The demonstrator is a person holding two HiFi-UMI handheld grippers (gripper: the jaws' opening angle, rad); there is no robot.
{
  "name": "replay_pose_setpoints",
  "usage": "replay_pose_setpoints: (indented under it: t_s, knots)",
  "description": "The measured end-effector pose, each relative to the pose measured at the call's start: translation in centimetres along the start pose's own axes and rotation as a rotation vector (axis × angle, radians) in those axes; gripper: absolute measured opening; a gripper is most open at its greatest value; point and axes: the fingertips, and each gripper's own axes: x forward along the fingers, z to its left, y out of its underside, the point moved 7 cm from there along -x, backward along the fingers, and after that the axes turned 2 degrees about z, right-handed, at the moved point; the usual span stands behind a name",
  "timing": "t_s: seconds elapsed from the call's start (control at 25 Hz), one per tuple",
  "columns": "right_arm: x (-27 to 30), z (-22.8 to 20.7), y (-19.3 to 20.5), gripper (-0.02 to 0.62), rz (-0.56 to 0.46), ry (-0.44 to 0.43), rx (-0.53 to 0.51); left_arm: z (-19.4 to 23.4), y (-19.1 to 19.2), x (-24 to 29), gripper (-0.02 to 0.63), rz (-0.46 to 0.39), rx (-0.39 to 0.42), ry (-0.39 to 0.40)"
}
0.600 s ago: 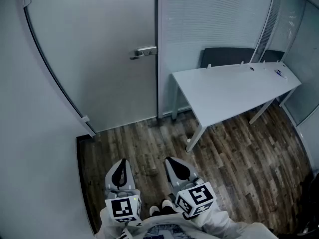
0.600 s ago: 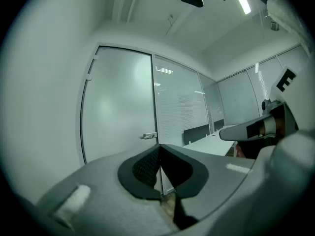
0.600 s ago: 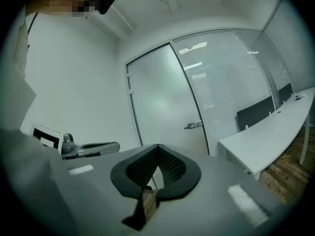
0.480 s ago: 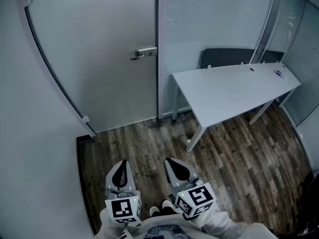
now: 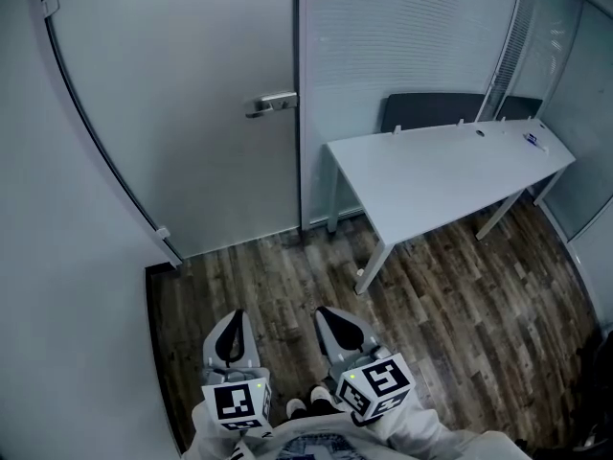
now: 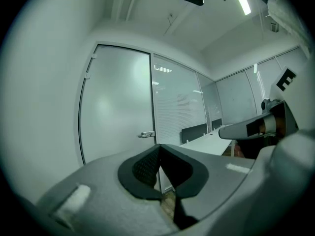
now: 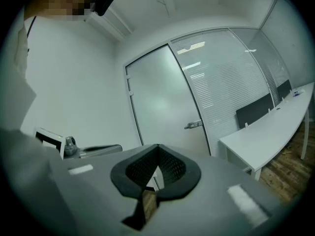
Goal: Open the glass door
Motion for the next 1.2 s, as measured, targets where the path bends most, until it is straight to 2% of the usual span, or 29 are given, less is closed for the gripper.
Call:
replay_pose_setpoints:
  t_s: [0.2, 0.52, 0.88, 1.2]
  knots:
    - [-0.2, -1.8, -0.8, 0.005, -0.032, -0.001, -0.016, -0.9, -0.3, 1.8, 0.005, -0.018, 0.01, -0.001]
    - [1.0, -4.6, -0.7, 0.005, -0.012, 0.0, -0.01, -0.8, -0.7, 4.4, 0.005, -0.027, 0.025, -0.033]
    - [6.0, -6.9, -1.3, 0.005, 0.015, 0.014, -0.002, 0.6, -0.6, 9.6, 0.005, -0.021, 0.021, -0.018]
    - [13.4, -8.6, -2.0, 0.005, 0.038, 0.013, 0.003, 4.3, -0.9, 15.7, 0.005, 0.001, 0.011, -0.019]
